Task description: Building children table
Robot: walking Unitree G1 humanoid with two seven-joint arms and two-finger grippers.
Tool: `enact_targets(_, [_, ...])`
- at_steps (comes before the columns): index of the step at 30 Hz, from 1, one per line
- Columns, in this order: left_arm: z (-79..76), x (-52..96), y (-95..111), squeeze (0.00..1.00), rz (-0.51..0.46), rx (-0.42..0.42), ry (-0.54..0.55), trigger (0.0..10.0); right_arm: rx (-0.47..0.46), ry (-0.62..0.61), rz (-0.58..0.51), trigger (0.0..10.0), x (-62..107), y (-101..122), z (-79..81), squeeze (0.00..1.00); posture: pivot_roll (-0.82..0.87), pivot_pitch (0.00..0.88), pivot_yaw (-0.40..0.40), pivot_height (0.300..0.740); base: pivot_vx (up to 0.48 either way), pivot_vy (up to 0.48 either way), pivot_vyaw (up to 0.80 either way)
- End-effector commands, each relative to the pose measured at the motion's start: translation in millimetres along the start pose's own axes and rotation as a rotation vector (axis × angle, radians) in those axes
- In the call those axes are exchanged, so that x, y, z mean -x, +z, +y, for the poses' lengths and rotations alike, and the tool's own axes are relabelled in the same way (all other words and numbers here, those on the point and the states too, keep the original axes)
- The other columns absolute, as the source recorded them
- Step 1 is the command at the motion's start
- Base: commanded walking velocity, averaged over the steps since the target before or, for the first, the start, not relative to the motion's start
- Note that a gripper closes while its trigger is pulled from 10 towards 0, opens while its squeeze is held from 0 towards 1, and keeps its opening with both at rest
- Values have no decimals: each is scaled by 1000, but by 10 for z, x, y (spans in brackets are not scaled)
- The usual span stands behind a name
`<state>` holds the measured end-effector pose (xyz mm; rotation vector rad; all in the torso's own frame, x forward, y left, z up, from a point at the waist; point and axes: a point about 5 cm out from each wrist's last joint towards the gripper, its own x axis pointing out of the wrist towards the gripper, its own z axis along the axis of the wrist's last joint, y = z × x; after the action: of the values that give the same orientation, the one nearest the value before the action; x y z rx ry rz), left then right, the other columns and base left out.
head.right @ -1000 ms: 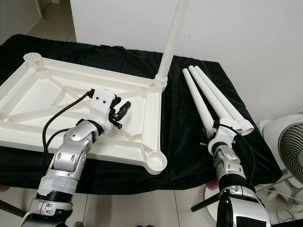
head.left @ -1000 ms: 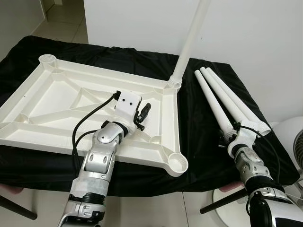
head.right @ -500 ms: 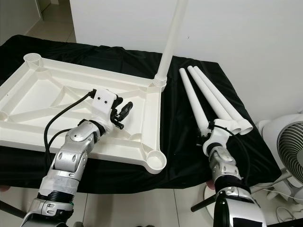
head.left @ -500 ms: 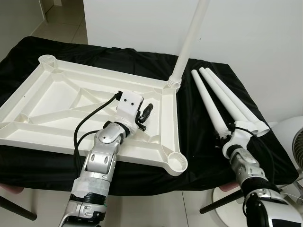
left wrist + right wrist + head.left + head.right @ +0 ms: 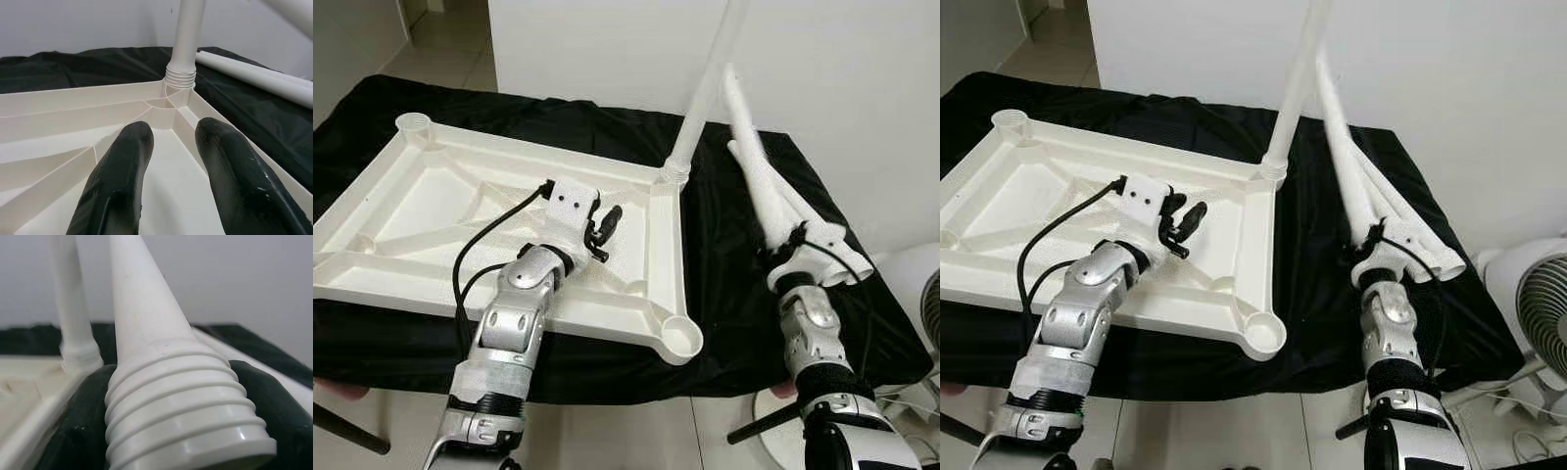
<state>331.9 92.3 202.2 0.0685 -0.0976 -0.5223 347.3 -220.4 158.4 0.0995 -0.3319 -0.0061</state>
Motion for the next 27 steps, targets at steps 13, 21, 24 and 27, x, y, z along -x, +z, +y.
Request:
enact_targets(13, [99,-59,267,1000,-62,30,-180,10000,-22,92,-401,10000,-259,880,277,0,105,0,-117,740,0,0,0])
enact_targets(21, [146,-62,399,890,-89,32,-212,10000,-23,158,-459,10000,-290,1054,361,0,108,0,-116,740,0,0,0])
enact_targets(24, [122,-50,492,0,-116,73,-279,10000,-11,199,-435,10000,-256,997,406,0,113,0,-120,740,0,0,0])
enact_targets(27, [118,-49,530,0,-118,118,-313,10000,-5,225,-411,10000,-230,952,441,0,116,0,-124,740,0,0,0])
